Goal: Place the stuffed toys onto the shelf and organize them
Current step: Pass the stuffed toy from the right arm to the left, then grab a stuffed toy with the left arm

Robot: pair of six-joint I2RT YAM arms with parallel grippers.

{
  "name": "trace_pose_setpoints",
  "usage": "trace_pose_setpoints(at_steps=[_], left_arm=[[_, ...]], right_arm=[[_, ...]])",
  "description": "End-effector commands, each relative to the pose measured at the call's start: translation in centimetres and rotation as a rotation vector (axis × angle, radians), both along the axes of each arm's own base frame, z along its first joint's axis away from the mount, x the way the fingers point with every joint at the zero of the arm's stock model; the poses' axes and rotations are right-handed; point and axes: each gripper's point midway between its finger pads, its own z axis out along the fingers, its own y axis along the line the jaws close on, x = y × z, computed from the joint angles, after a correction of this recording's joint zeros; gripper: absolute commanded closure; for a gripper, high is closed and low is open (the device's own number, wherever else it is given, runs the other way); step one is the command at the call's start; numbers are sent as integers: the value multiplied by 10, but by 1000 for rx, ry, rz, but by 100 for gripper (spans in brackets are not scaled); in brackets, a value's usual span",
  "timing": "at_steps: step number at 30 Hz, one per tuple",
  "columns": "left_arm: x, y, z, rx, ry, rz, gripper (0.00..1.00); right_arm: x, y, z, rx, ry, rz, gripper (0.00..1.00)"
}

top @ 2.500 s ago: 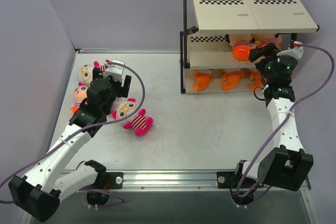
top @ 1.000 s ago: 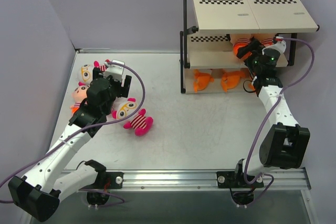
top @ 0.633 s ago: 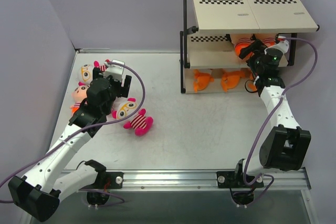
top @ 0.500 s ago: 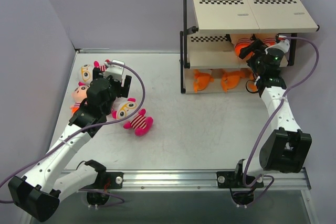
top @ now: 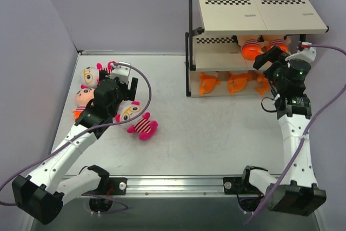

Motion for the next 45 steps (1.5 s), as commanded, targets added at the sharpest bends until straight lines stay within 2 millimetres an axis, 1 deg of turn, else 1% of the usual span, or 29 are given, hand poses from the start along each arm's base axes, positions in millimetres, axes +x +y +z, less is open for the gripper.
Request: trace_pose_setpoints(at_steps=[1,3,5,6,7,10,11,12,13,14,15,17,18,20,21,22,23,24,25,29,32,34,35,37,38,40,41,44,45], left_arm=[[8,-15,0,-64,13,-23,9],[12,-18,-8,-72,40,-20,9],[16,-18,-15,-104,68,-10,9],[20,-18,-21,-111,88,-3,9],[22,-14,-28,-133,117,16,8],[31,-4,-42,-194,189,68,8],[36,11,-45,-225,206,103,8],[38,16,-49,-265,227,122,8],[39,25,-52,-285,240,144,8],[41,40,-55,-312,248,176,8],[41,50,-55,-338,246,206,8],[39,67,-63,-361,258,250,8],[40,91,-65,-377,250,315,8],[41,108,-75,-393,267,362,8],[39,141,-79,-423,262,451,8],[39,157,-84,-445,263,493,8],[38,167,-94,-473,281,522,8],[39,171,-99,-536,292,523,9],[39,197,-101,-574,264,577,9],[42,233,-119,-658,264,639,9],[52,245,-133,-653,289,648,9],[58,253,-147,-634,319,656,9],[60,256,-162,-635,356,667,9],[62,258,-177,-622,395,662,10],[64,257,-195,-624,442,659,12],[65,256,-212,-623,492,652,12],[64,252,-229,-640,539,642,15],[63,240,-250,-674,609,619,20],[65,234,-251,-679,613,602,23]], right_arm=[[-35,-16,34,-79,-44,-97,5],[-50,-15,42,-116,-56,-119,4],[-55,-13,42,-138,-69,-124,3],[-61,-5,45,-142,-89,-102,3],[-61,-1,36,-149,-77,-91,3],[-66,10,30,-177,-79,-54,1],[-66,10,20,-182,-64,-56,0],[-70,18,20,-198,-77,-29,0],[-70,26,13,-203,-73,0,1],[-72,29,12,-210,-77,13,0],[-76,30,14,-219,-88,10,1],[-79,40,10,-225,-94,43,1],[-80,44,8,-225,-96,61,1],[-83,54,7,-229,-102,98,1],[-85,58,7,-225,-106,116,1],[-86,61,6,-229,-107,129,0],[-88,65,5,-232,-107,148,0],[-90,67,3,-233,-109,156,1],[-91,69,2,-234,-109,164,1],[-95,77,-3,-236,-113,201,1],[-97,84,-9,-234,-108,230,1],[-98,87,-10,-236,-111,243,1],[-98,88,-10,-240,-113,248,0],[-98,91,-12,-262,-105,264,1],[-97,92,-10,-266,-107,268,1],[-97,93,-10,-269,-106,273,1],[-97,95,-13,-268,-101,279,1],[-96,100,-16,-267,-98,305,1],[-96,102,-16,-262,-96,320,1]])
